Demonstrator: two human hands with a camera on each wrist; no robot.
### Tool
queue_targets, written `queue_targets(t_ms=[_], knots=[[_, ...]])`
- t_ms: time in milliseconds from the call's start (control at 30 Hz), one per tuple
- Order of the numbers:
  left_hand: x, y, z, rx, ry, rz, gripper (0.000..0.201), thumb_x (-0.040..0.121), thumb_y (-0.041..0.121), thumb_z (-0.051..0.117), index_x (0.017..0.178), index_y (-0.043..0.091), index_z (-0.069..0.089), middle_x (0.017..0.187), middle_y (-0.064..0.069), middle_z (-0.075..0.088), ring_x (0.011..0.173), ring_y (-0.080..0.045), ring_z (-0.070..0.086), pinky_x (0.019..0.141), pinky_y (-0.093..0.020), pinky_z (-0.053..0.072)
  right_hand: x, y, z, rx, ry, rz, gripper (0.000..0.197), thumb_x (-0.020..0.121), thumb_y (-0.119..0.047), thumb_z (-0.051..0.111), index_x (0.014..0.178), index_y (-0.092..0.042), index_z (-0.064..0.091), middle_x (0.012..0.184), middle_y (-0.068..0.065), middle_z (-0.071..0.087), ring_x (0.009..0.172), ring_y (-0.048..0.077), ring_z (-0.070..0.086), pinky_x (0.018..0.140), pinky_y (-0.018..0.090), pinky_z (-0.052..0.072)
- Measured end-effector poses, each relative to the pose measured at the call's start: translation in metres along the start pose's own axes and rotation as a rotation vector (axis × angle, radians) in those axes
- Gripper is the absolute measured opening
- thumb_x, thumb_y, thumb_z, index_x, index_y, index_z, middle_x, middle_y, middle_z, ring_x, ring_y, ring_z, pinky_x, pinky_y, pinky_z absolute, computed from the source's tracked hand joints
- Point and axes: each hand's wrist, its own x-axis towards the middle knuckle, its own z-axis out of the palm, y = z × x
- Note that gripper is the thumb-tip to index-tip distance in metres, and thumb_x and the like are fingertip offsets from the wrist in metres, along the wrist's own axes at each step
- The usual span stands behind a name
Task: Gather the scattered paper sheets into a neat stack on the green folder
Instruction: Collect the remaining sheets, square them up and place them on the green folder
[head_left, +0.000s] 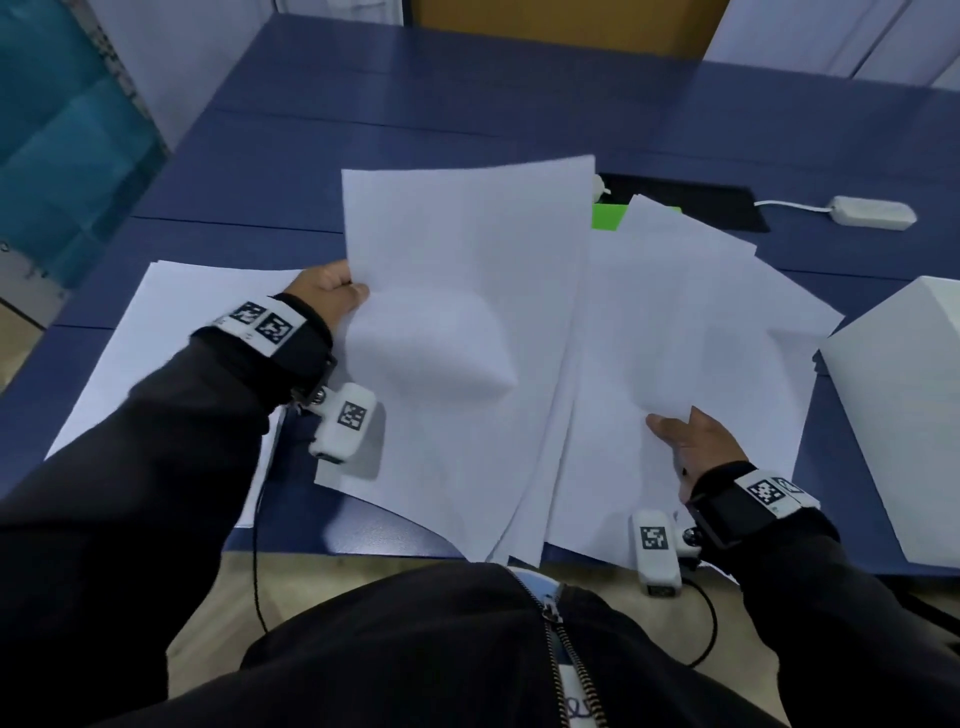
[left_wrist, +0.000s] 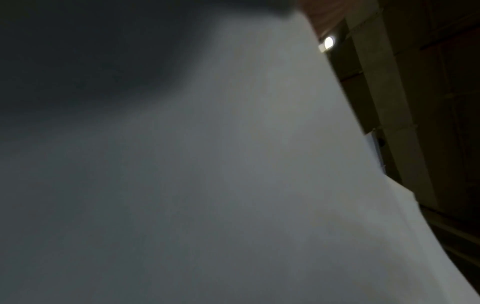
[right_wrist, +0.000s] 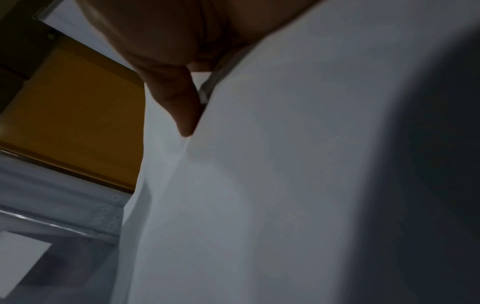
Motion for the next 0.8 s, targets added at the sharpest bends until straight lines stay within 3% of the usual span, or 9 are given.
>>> queue_targets(t_ms=[100, 267, 367, 467, 533, 600, 667, 733, 800], knots=[[0.008, -0.009, 0.026, 0.092, 0.009, -0.058, 0.024, 0.094, 0.007, 0.046, 0.110, 0.016, 0.062, 0.098, -0.005, 0.059, 0.088, -0.018, 0.054, 0.084, -0.026, 0.041, -0.004, 0.004, 0.017, 0.097, -0.087, 0.046, 0.022, 0.086, -0.001, 0.060, 0.105, -0.010, 0.067, 0.098, 0.005, 0.073, 0.100, 0.028, 0.064, 0.095, 0.042, 0.047], [0.015, -0.023, 0.052, 0.145, 0.007, -0.157, 0.015, 0.093, 0.012, 0.046, 0.094, 0.022, 0.057, 0.073, -0.007, 0.051, 0.062, -0.023, 0.042, 0.063, -0.027, 0.036, -0.012, 0.007, 0.037, 0.133, -0.174, 0.094, 0.024, 0.080, -0.002, 0.064, 0.102, -0.011, 0.069, 0.102, 0.014, 0.072, 0.101, 0.038, 0.063, 0.092, 0.053, 0.048], [0.015, -0.027, 0.059, 0.123, 0.003, -0.219, 0.005, 0.088, 0.018, 0.049, 0.091, 0.022, 0.051, 0.080, -0.011, 0.046, 0.070, -0.021, 0.043, 0.069, -0.030, 0.039, -0.016, 0.009, 0.045, 0.109, -0.182, 0.095, 0.025, 0.086, 0.003, 0.056, 0.108, -0.005, 0.067, 0.105, 0.019, 0.069, 0.102, 0.041, 0.062, 0.093, 0.058, 0.046], [0.021, -0.041, 0.062, 0.066, -0.021, -0.246, 0.020, 0.071, 0.032, 0.048, 0.090, 0.025, 0.050, 0.086, -0.008, 0.048, 0.076, -0.021, 0.047, 0.074, -0.034, 0.040, -0.019, 0.011, 0.051, 0.099, -0.189, 0.107, 0.020, 0.088, -0.001, 0.057, 0.104, -0.006, 0.068, 0.099, 0.018, 0.070, 0.097, 0.040, 0.063, 0.095, 0.060, 0.044], [0.013, -0.033, 0.064, 0.051, -0.028, -0.231, 0.019, 0.072, 0.031, 0.048, 0.090, 0.022, 0.051, 0.085, -0.008, 0.046, 0.075, -0.022, 0.044, 0.072, -0.033, 0.037, -0.019, 0.009, 0.053, 0.133, -0.180, 0.129, 0.019, 0.083, -0.012, 0.064, 0.102, -0.009, 0.070, 0.100, 0.017, 0.071, 0.095, 0.038, 0.064, 0.095, 0.060, 0.045], [0.004, -0.020, 0.064, 0.079, -0.013, -0.201, 0.005, 0.085, 0.021, 0.050, 0.090, 0.019, 0.050, 0.080, -0.009, 0.042, 0.070, -0.021, 0.039, 0.068, -0.031, 0.034, -0.015, 0.006, 0.050, 0.279, -0.158, 0.193, 0.051, 0.070, -0.036, 0.075, 0.113, -0.010, 0.066, 0.113, 0.017, 0.067, 0.104, 0.036, 0.064, 0.095, 0.053, 0.047], [0.003, -0.017, 0.062, 0.107, 0.010, -0.163, 0.008, 0.094, 0.014, 0.045, 0.094, 0.012, 0.053, 0.075, -0.011, 0.038, 0.061, -0.020, 0.035, 0.062, -0.028, 0.031, -0.014, -0.004, 0.049, 0.391, -0.183, 0.220, 0.059, 0.078, -0.057, 0.060, 0.114, -0.011, 0.065, 0.115, 0.015, 0.067, 0.106, 0.031, 0.064, 0.094, 0.046, 0.049], [0.001, -0.012, 0.061, 0.087, 0.030, -0.116, 0.015, 0.095, 0.013, 0.044, 0.100, 0.006, 0.056, 0.071, -0.010, 0.038, 0.054, -0.019, 0.033, 0.055, -0.027, 0.028, -0.017, -0.013, 0.051, 0.353, -0.227, 0.148, 0.036, 0.092, -0.041, 0.048, 0.095, -0.015, 0.073, 0.101, 0.011, 0.072, 0.094, 0.027, 0.068, 0.089, 0.040, 0.051], [-0.001, -0.003, 0.057, 0.025, 0.038, -0.067, 0.014, 0.094, 0.014, 0.044, 0.095, 0.012, 0.058, 0.072, -0.010, 0.043, 0.055, -0.019, 0.037, 0.054, -0.027, 0.031, -0.018, -0.019, 0.056, 0.129, -0.180, -0.038, 0.017, 0.091, -0.015, 0.056, 0.085, -0.017, 0.072, 0.091, 0.006, 0.073, 0.090, 0.029, 0.067, 0.088, 0.042, 0.050]])
